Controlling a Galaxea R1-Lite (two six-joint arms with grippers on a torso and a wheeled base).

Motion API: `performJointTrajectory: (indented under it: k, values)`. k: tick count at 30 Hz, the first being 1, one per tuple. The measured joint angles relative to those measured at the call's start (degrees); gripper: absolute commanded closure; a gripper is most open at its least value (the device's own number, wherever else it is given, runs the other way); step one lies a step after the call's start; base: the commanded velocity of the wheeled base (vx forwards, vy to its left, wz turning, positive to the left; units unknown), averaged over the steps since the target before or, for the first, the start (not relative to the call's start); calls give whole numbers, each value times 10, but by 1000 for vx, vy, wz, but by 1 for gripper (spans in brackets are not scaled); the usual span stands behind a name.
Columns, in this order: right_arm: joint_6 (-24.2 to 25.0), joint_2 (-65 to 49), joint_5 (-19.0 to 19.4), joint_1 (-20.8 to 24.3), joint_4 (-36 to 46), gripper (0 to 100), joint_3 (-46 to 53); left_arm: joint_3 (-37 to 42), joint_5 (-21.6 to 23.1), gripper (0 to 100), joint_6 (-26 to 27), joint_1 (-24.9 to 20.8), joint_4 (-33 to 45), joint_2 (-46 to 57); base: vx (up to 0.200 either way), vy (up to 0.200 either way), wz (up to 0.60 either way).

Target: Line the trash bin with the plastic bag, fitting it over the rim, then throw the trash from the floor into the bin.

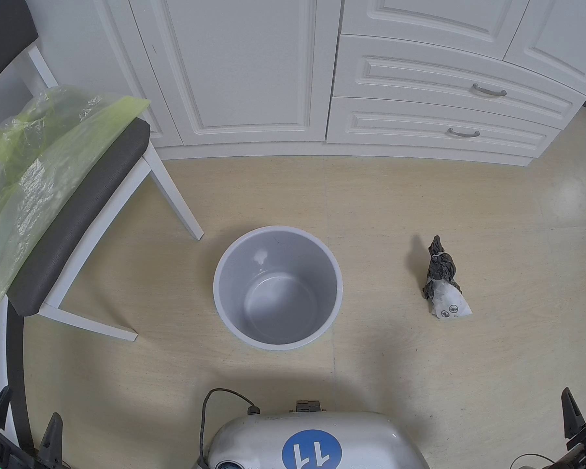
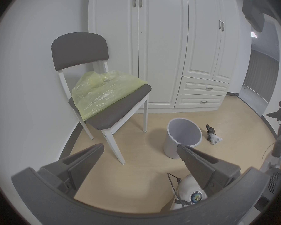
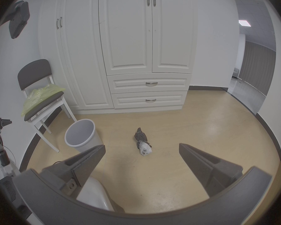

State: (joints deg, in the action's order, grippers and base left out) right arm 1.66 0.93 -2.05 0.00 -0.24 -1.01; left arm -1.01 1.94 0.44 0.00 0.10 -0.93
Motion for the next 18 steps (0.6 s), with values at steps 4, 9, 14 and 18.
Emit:
performJointTrajectory:
  k: [4,9,14,18]
  values:
    - [0,0,0,0,0,0,0,0,0,0,0,0,0,0,0,0,0]
    - [0,0,1,0,0,0,0,0,2,0,1,0,0,0,0,0,0]
    - [-1,0,1,1,0,0,0,0,0,0,-2,0,0,0,0,0,0]
    - [-1,0,2,0,0,0,0,0,-6,0,-12,0,0,0,0,0,0]
